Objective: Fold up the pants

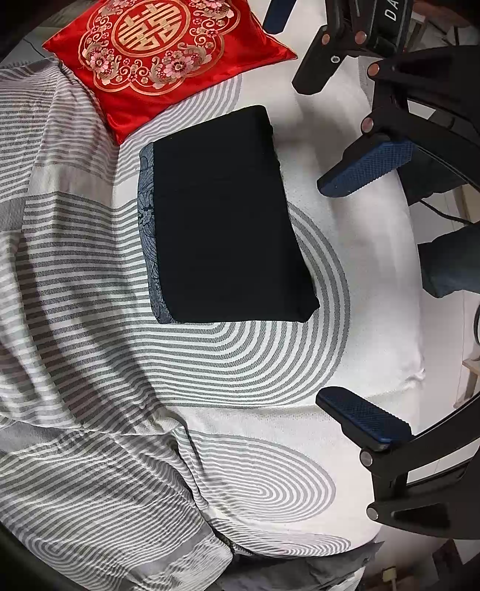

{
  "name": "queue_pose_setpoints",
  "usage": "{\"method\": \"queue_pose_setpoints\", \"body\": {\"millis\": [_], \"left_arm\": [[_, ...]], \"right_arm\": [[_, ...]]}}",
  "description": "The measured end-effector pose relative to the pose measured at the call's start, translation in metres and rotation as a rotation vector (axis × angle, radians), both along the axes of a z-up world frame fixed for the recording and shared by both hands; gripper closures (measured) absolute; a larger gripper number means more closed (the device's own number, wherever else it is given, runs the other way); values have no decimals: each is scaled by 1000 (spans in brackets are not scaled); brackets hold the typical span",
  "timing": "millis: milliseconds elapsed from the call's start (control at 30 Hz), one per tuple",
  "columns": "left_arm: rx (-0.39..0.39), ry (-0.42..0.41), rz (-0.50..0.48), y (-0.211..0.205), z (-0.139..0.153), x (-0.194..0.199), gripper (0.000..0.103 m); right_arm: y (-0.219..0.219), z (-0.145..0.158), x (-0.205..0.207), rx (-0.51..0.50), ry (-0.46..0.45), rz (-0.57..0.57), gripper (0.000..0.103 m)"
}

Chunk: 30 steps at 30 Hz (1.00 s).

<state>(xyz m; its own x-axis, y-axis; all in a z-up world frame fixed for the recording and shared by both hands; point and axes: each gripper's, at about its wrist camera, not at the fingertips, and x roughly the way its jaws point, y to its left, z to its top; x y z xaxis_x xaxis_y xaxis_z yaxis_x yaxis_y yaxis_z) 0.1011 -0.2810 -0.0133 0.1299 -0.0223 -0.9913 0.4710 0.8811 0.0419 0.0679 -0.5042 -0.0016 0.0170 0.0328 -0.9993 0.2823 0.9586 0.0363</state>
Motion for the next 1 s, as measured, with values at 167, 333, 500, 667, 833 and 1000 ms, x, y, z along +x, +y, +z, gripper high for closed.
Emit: {"method": "queue_pose_setpoints", "body": {"millis": [167,333,500,667,833,1000], "left_arm": [[-7,12,17,-1,-3,1,0],[-13,20,40,-1,-6,2,0],[-15,24,48,-2,-7,2,0],[-15,24,50,-2,-8,1,0],[-20,24,54,-2,-7,1,0],[-21,25,57,-3,-7,1,0]], "right_arm": [[-1,-2,1,1,4,-3,0],[-2,-2,2,-3,0,-4,0],[-2,-3,2,-3,4,0,0],[-3,-3,1,-4,3,2,0],[-4,-3,1,-3,3,0,0],[-6,-3,1,-4,4,1,0]]}}
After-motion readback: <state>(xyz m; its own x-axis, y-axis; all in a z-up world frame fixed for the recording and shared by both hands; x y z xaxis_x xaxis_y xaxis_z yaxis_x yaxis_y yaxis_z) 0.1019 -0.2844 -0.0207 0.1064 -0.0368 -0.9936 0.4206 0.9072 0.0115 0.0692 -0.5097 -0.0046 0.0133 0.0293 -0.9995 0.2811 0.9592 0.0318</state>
